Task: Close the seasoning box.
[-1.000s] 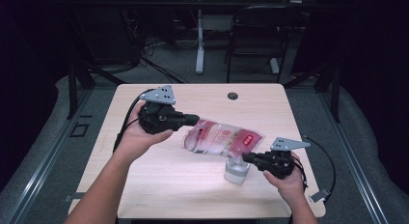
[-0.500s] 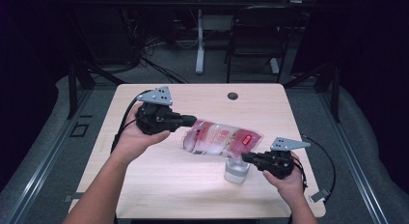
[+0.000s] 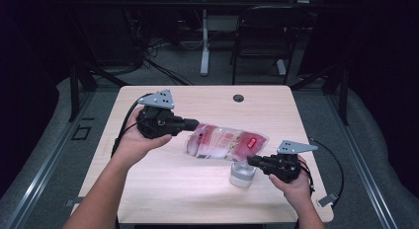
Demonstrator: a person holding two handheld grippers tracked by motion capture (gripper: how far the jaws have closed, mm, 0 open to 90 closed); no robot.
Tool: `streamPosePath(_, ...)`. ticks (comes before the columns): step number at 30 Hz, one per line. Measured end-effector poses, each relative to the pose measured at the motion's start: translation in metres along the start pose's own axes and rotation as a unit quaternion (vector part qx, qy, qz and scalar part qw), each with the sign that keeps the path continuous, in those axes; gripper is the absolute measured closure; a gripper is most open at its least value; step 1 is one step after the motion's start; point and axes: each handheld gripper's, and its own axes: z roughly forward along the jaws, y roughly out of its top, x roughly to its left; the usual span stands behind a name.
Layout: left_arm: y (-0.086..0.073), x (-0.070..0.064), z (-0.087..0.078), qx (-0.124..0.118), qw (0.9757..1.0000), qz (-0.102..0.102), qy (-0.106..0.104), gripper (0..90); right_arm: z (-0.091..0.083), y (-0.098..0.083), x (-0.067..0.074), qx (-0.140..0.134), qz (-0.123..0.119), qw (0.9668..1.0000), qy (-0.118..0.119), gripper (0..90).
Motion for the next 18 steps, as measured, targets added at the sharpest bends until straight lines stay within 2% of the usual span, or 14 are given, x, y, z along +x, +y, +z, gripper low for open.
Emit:
streamPosePath(12,-0.0088,0.0029,-0.0021,0.007,0.9999,-0.009,-0.003,88.1,0.0001,0.0014,0.0016,-0.003,-0.005,1.0000,0.001,85.4)
streamPosePath(15,-0.0099,0.0034,0.0000,0.026,0.9996,-0.007,-0.004,85.6,0.0004,0.0015,0.0024,-0.006,-0.005,1.0000,0.004,85.8)
streamPosePath(18,-0.0107,0.0034,0.0006,0.025,0.9996,-0.010,0.000,85.2,0.0003,0.0019,0.0031,-0.005,-0.007,1.0000,0.004,86.3)
